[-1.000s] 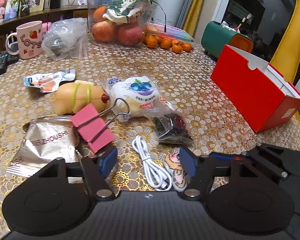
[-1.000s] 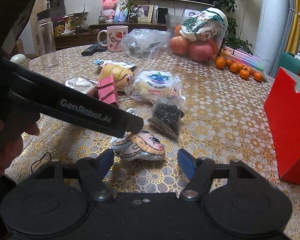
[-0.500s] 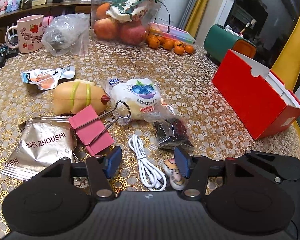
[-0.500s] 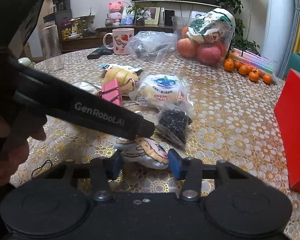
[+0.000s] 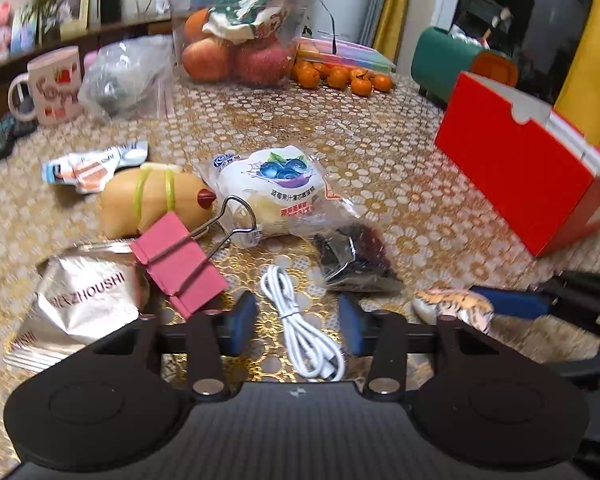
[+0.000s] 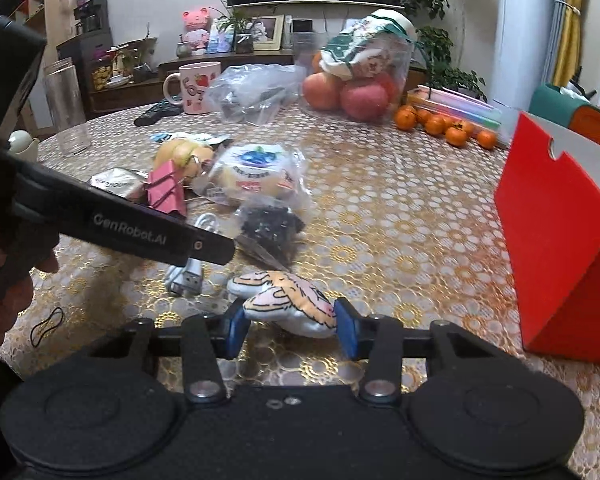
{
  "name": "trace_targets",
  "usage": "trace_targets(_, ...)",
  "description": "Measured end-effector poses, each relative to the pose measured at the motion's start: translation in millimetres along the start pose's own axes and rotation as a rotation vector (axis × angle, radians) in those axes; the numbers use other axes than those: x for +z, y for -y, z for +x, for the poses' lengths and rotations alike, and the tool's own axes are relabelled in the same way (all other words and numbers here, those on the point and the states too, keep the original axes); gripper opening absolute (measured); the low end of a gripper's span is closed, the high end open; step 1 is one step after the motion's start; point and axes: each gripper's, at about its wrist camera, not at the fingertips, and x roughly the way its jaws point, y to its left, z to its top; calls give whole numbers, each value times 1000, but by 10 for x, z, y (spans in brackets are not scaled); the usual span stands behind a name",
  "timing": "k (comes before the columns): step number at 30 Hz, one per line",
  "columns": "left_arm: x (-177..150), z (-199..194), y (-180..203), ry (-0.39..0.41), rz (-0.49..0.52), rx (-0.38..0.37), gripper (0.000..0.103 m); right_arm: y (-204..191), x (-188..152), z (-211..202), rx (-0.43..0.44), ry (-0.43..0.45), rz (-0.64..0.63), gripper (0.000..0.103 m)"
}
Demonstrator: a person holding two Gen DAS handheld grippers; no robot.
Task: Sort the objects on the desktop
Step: 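Grasp the white cable with the left gripper while the right gripper grasps the cartoon keychain, then carry the white cable and cartoon keychain with both grippers over the shoebox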
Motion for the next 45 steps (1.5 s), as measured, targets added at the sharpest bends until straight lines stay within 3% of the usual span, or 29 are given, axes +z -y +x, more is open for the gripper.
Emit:
trace_targets(5, -30, -1, 37, 15, 68, 46, 11, 7, -7, 2, 6, 4, 2, 44)
trace_targets(22, -65, -268, 322, 34, 81, 16, 10, 221, -78, -385, -24, 36, 39, 44)
trace_targets(45, 91, -616, 1329, 70, 148, -97, 10, 981, -241, -1274, -117, 106, 153, 44)
